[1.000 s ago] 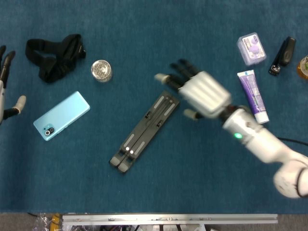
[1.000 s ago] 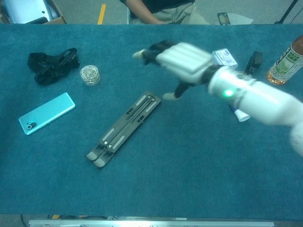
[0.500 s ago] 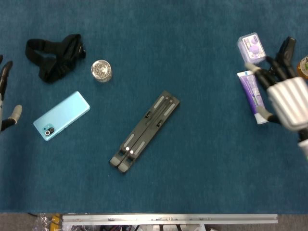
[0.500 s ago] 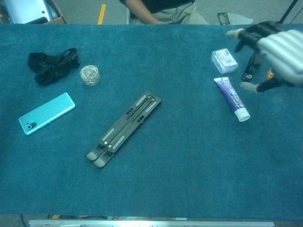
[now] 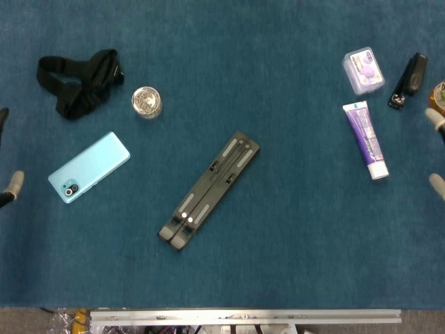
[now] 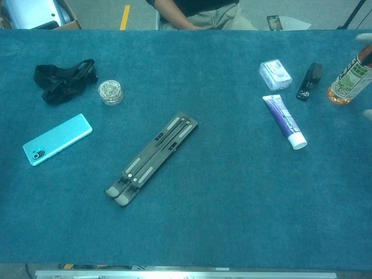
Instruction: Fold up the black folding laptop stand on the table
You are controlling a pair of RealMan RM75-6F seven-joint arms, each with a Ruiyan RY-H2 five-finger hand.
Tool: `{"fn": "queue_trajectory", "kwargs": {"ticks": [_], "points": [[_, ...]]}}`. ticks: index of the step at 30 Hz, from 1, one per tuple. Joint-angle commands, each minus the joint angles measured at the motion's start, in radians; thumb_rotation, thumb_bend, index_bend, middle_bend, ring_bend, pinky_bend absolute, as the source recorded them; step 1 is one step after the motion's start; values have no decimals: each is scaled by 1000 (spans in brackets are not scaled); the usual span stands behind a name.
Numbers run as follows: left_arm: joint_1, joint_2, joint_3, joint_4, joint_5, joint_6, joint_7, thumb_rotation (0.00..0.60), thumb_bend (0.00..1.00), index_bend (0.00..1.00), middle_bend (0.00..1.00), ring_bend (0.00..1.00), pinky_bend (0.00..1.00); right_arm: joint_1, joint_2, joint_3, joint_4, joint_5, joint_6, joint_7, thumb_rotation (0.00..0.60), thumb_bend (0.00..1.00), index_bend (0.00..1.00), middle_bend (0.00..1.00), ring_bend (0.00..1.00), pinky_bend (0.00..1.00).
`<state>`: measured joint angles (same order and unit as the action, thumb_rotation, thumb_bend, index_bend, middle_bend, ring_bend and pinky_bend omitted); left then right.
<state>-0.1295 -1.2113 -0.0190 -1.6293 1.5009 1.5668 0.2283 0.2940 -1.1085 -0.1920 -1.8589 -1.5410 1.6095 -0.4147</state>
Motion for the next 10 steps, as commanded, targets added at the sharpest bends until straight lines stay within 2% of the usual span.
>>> {"fn": "queue_trajectory", "kwargs": {"ticks": [1, 10], "points": [[7, 3, 0, -1, 0, 0, -10, 600, 257, 0, 0, 0, 13, -18, 9, 7, 13, -5, 0, 15, 600, 184, 102, 314, 90, 30], [20, 13, -11, -5, -7, 3, -13, 600, 256, 0, 0, 0, 12, -54, 7, 50, 34, -2, -31, 55, 600, 183, 102, 314, 90, 30]]}}
